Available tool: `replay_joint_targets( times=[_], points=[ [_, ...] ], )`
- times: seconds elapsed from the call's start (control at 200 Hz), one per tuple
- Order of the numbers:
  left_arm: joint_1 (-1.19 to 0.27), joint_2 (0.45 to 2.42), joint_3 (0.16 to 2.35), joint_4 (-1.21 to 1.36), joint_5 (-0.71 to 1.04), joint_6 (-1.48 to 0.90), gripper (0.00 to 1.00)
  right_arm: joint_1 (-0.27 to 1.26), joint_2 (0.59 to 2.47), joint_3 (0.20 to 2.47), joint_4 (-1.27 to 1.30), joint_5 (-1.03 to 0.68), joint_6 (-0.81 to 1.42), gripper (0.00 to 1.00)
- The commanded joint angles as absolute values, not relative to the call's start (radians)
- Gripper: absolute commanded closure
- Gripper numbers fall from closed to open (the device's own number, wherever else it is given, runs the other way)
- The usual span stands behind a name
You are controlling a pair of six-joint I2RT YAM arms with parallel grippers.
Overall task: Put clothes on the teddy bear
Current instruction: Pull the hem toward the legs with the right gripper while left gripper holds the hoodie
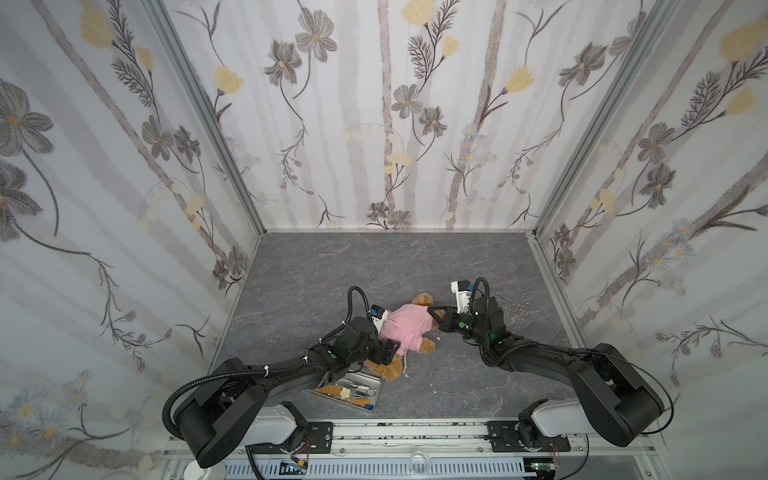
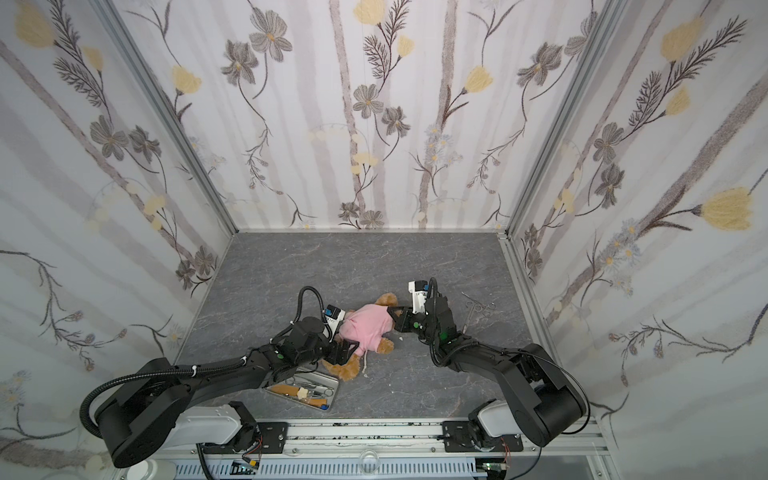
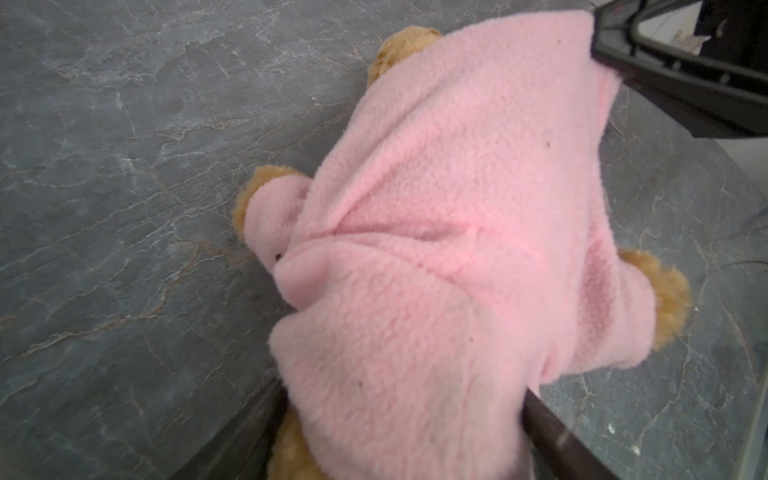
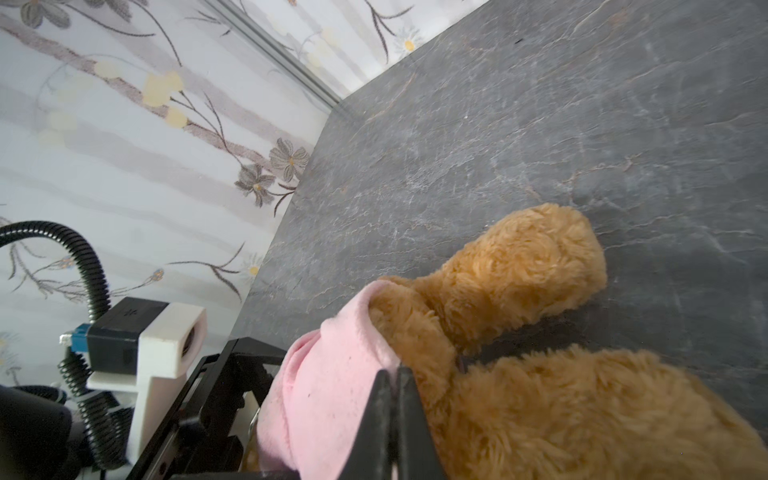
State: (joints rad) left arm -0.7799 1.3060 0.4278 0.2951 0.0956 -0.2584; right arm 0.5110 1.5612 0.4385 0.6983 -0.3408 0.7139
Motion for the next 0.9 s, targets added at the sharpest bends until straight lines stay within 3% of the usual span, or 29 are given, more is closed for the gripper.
replay_joint_targets(
  times=[0.0,0.19,0.3,0.47,0.63,0.899],
  points=[
    [-0.781,1.321,0.419,0.209,0.085,-0.242,0.19,0.487,1.588,0.438,0.753,-0.179,0.713,1.0],
    [-0.781,1.347,0.425,0.217,0.073,-0.233,0.19,0.451,1.695,0.435,0.729,-0.224,0.677,1.0],
    [-0.781,1.358,0.432,0.219,0.079,-0.225,0.19,0.406,1.643,0.404,0.681,-0.215,0.618,0.96],
    [-0.781,1.347,0.444,0.225,0.094,-0.196,0.19,0.368,1.451,0.379,0.602,-0.217,0.504,0.76],
    [-0.781,1.331,0.473,0.256,0.114,-0.158,0.19,0.38,1.432,0.395,0.632,-0.335,0.466,0.58],
    [-0.778,1.372,0.578,0.264,0.088,-0.089,0.16,0.408,1.639,0.43,0.655,-0.342,0.492,0.62]
  ],
)
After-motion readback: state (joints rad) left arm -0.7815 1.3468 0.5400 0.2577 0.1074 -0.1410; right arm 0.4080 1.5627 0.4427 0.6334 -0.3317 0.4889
